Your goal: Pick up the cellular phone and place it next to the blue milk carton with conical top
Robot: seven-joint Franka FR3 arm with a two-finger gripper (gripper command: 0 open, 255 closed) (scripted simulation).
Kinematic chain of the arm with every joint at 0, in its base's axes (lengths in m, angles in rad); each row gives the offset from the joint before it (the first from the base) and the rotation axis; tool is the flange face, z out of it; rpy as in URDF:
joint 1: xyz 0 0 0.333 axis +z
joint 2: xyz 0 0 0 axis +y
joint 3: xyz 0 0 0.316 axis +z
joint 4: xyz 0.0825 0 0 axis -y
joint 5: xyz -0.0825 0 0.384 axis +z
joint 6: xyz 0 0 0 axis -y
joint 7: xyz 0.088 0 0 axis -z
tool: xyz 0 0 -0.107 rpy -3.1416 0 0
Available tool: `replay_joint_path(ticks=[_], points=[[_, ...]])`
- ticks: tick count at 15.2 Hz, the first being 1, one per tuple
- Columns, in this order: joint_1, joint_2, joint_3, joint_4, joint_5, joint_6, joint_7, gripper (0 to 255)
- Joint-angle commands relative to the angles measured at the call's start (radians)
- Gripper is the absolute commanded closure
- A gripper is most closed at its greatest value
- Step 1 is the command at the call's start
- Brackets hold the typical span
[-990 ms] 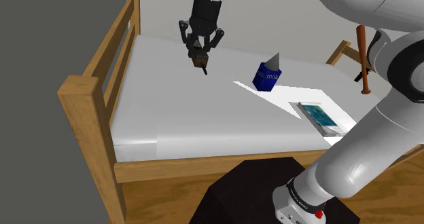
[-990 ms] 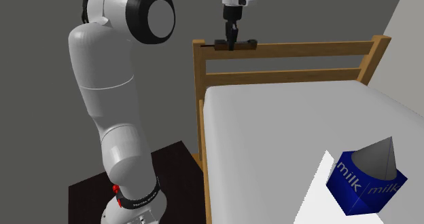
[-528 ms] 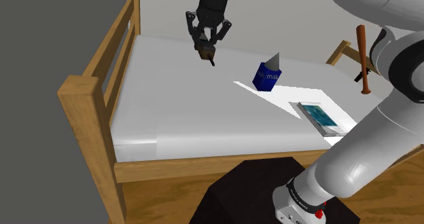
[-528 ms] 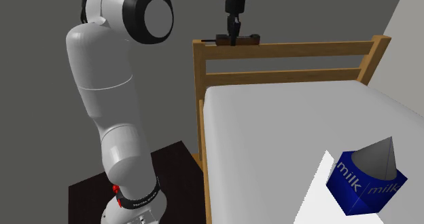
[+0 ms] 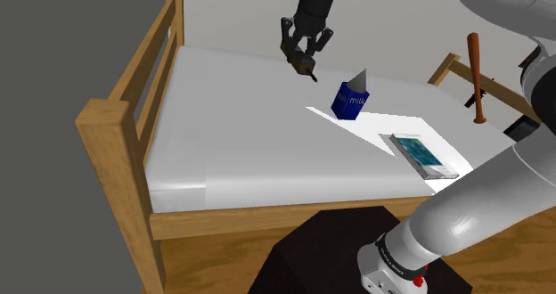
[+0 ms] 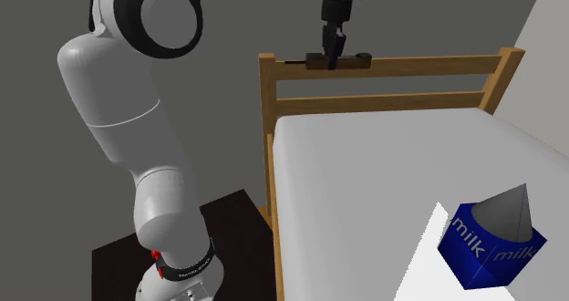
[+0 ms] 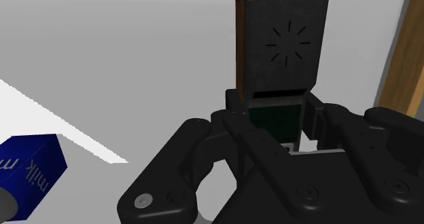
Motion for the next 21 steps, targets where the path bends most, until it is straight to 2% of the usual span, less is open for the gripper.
replay_joint_path(ticks=[1, 9, 18, 21], points=[[-0.023, -0.015, -0.030, -0.020, 0.001, 0.005, -0.056, 255], [-0.108, -0.058, -0.147, -0.071, -0.006, 0.007, -0.259, 255], [-0.201, -0.023, -0.271, -0.035, -0.032, 0.001, -0.475, 255], [-0.207, -0.026, -0.279, -0.066, -0.033, 0.029, -0.489, 255]])
